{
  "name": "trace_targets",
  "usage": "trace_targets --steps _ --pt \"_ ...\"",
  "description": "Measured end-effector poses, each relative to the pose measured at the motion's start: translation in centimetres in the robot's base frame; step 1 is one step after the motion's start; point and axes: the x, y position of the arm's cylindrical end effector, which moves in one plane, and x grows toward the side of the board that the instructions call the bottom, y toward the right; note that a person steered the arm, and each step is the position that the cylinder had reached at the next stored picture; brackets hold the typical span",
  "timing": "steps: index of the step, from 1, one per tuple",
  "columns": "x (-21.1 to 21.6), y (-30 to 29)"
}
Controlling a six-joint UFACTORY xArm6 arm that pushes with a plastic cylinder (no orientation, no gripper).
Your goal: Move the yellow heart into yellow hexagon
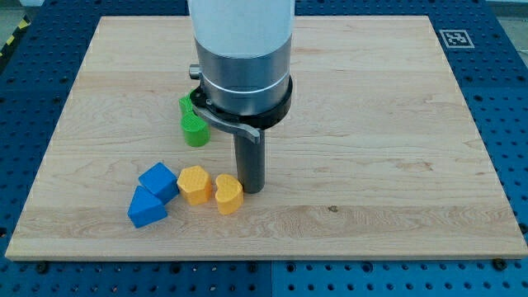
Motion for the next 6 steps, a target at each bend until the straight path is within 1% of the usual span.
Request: trace_targets --steps 2,3,4,6 --pt "-0.5 1.5" --pt "-0.7 4.3" --pt "-0.7 4.4" --pt "1.0 -0.2"
